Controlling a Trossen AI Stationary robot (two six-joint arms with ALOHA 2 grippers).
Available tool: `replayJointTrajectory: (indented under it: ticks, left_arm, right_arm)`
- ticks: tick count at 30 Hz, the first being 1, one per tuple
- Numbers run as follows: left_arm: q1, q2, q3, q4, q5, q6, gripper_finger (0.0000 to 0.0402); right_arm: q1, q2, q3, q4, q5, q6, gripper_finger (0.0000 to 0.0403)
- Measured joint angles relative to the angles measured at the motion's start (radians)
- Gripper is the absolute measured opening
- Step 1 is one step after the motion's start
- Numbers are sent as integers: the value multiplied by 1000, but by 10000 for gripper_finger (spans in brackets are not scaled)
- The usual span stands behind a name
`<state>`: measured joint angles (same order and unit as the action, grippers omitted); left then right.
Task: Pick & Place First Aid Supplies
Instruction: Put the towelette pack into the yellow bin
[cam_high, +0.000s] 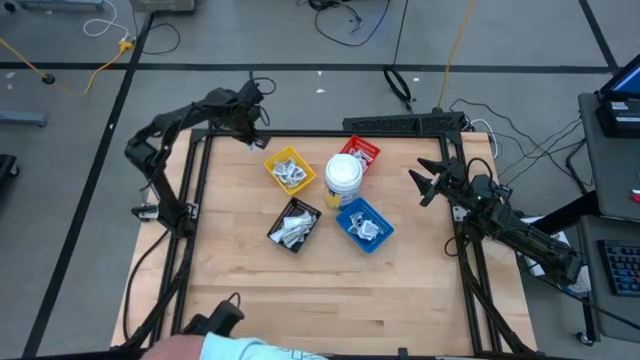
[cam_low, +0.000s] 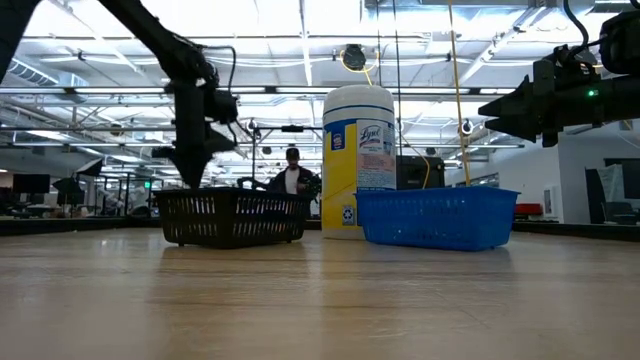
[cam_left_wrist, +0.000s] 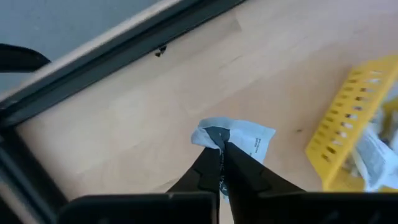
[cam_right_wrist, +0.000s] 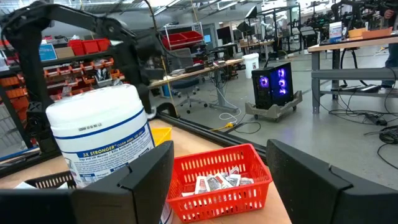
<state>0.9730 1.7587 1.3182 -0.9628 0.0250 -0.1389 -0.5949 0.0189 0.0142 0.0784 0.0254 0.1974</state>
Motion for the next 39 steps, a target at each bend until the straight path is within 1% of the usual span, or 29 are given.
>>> replayJointTrajectory:
  ticks: [3, 9, 16, 24, 29, 35, 39]
  left_arm:
    - [0, -48, 1, -32, 0, 5, 16]
    - [-30, -83, 1, -128, 0, 5, 7]
    - [-151, -77, 6, -149, 8, 9, 6]
    - [-302, -76, 80, -143, 8, -2, 7]
    - [-372, -22, 169, -150, 4, -39, 5]
    - [-417, 72, 282, -181, 4, -54, 4]
    - [-427, 92, 290, -193, 1, -84, 7]
  right_arm:
    - [0, 0, 0, 0, 0, 0, 254]
    - [0, 0, 0, 0, 0, 0, 254]
    - [0, 0, 0, 0, 0, 0, 254]
    - [0, 0, 0, 0, 0, 0, 254]
    - [0, 0, 0, 0, 0, 0, 254]
    - [0, 0, 0, 0, 0, 0, 254]
    - [0, 0, 0, 0, 0, 0, 254]
